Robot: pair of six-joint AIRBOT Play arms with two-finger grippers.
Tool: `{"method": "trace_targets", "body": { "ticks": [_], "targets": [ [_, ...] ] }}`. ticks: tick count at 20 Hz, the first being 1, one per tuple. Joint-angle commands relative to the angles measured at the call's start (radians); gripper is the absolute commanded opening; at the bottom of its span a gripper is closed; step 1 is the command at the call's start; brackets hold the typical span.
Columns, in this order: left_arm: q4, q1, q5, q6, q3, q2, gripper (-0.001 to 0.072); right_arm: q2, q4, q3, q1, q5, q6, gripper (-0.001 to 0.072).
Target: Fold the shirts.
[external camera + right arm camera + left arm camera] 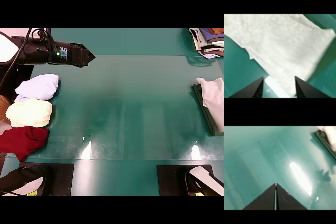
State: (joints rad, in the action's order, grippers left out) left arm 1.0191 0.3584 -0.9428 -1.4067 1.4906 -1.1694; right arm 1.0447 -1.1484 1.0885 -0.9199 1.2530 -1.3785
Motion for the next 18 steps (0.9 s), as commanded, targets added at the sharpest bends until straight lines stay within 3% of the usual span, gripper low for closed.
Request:
{"method": "trace_targets", "body": {
  "ticks": [1, 5, 9, 13, 15, 16, 18],
  "targets": [
    [0.003, 0.000, -0.001, 0.002, 0.000, 0.000, 0.0021, -0.037, -0.028, -0.072, -0.060, 0.025, -0.002, 0.0474],
    [0.002, 0.000, 0.002, 0.020, 0.000, 0.000, 0.0021, -0.103, 0.093, -0.030, 0.044, -0.013, -0.002, 0.0470],
    [-0.003, 0.000, -0.011, 0.026, 0.000, 0.000, 0.0021, -0.135, 0.134, 0.029, 0.370, -0.027, -0.001, 0.0467],
    [-0.003, 0.000, -0.007, 0.026, 0.000, 0.000, 0.0021, -0.133, 0.125, 0.038, 0.693, -0.103, -0.001, 0.0421],
    [-0.003, 0.000, -0.007, 0.026, 0.000, 0.000, 0.0021, -0.133, 0.125, 0.038, 0.806, -0.151, -0.001, 0.0146],
    [-0.003, 0.000, -0.007, 0.026, 0.000, 0.000, 0.0021, -0.133, 0.125, 0.038, 0.850, -0.172, -0.001, 0.0057],
    [-0.003, 0.000, -0.007, 0.026, 0.000, 0.000, 0.0021, -0.133, 0.126, 0.038, 0.904, -0.196, -0.001, 0.0013]
  ]
}}
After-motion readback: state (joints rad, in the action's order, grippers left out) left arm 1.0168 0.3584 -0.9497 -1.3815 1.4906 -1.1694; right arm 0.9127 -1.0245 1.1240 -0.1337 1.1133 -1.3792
